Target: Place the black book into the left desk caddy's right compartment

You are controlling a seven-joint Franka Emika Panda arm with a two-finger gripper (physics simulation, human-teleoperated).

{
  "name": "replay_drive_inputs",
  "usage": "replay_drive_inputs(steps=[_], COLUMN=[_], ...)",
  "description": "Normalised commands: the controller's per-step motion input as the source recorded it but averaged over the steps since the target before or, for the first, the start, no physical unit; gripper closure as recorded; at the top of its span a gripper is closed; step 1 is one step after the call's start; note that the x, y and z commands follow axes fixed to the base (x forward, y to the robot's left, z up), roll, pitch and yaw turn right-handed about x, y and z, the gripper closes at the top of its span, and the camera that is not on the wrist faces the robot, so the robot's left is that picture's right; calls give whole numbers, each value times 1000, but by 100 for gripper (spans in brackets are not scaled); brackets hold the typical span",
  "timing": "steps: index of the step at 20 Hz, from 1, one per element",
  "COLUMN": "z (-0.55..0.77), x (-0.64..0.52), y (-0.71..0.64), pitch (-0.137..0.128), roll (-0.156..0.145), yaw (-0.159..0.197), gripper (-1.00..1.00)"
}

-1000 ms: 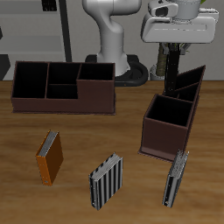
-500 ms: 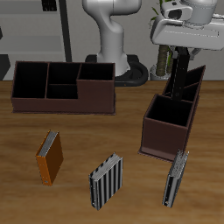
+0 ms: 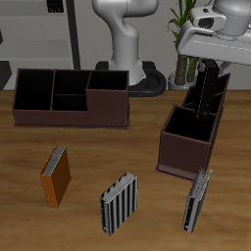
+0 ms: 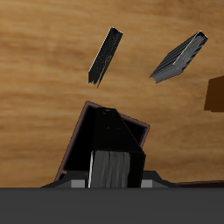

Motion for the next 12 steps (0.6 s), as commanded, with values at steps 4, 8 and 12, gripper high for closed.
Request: replay_drive_inputs(steps=[4,8,12], z=[-105,-143,-146], x=[100,-5,-86], y=[-14,115,147], pitch=[21,13,19], roll=[-15,18,50], yaw=[-17,-15,-1], gripper=[100,100,100])
